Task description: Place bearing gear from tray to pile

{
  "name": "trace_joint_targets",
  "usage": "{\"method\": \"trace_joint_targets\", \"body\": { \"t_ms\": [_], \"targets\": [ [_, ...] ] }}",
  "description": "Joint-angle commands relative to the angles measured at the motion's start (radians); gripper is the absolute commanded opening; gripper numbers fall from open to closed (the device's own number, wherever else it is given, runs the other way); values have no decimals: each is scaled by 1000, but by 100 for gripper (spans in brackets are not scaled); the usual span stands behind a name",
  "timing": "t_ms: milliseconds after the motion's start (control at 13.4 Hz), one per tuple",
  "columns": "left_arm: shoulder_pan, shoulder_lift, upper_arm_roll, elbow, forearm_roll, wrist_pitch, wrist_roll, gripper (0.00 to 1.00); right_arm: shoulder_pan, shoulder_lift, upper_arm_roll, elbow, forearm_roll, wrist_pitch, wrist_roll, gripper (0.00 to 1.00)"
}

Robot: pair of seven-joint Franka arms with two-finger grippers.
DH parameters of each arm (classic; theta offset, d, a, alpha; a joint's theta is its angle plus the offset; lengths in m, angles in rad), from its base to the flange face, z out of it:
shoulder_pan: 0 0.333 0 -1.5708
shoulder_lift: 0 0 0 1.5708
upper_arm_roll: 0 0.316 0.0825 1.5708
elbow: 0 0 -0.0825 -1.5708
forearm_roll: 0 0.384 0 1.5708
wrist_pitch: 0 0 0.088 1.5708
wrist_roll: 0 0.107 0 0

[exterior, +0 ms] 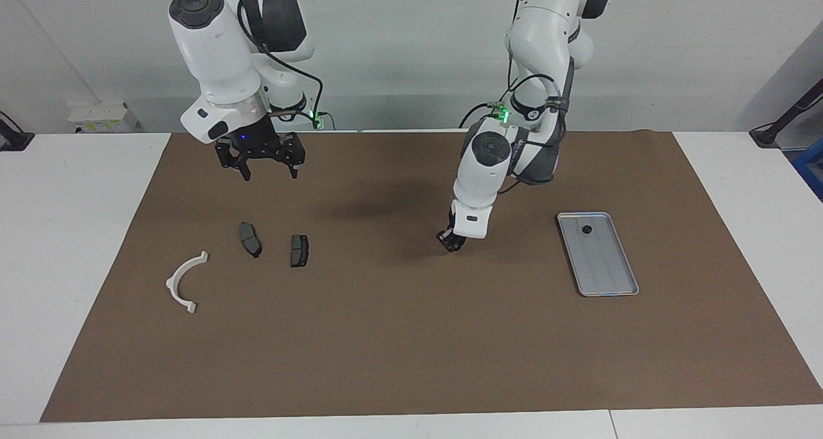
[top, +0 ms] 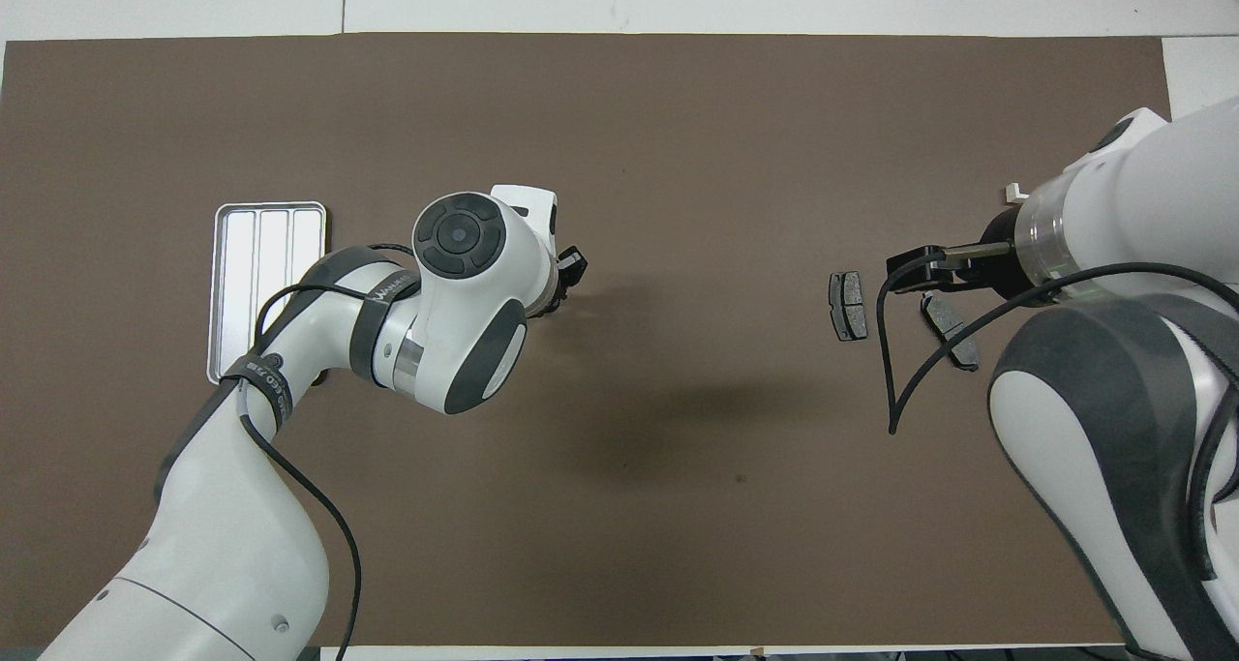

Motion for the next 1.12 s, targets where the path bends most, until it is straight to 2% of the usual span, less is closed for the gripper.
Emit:
{"method": "trace_joint_targets", "body": {
  "t_ms": [0, 75, 150, 224, 374, 523, 748, 822, 1047],
  "targets": [
    [-26, -14, 18, -69, 10, 66, -39, 13, -4, -16, 2, -25, 17, 20, 11, 100],
    [-29, -17, 19, -83, 10, 80, -42, 18, -4, -16, 2, -25, 18, 20, 13, 100],
    [-29, -17, 19, -84, 10, 83, -46, 36, -4, -14, 2, -25, 17, 20, 16, 100],
    [-27, -17, 19, -80, 11, 76, -47, 99, -3, -14, 2, -25, 17, 20, 23, 100],
    [-26, -20, 21, -54, 25, 19, -43, 100, 6, -14, 2, -31, 17, 23, 40, 100],
    [-6, -63, 22, -55, 69, -45, -13, 100, 17, -13, 2, -35, 15, 24, 74, 100],
    [120, -173, 21, -93, 70, -142, 258, 100, 63, 1, 2, -35, 15, 42, 150, 100],
    [178, -193, 21, -93, 70, -185, 367, 100, 89, 6, 2, -35, 15, 49, 189, 100],
    [322, -213, 21, -124, 70, -187, 690, 100, 175, 42, 2, -35, 15, 88, 325, 100]
  ]
}}
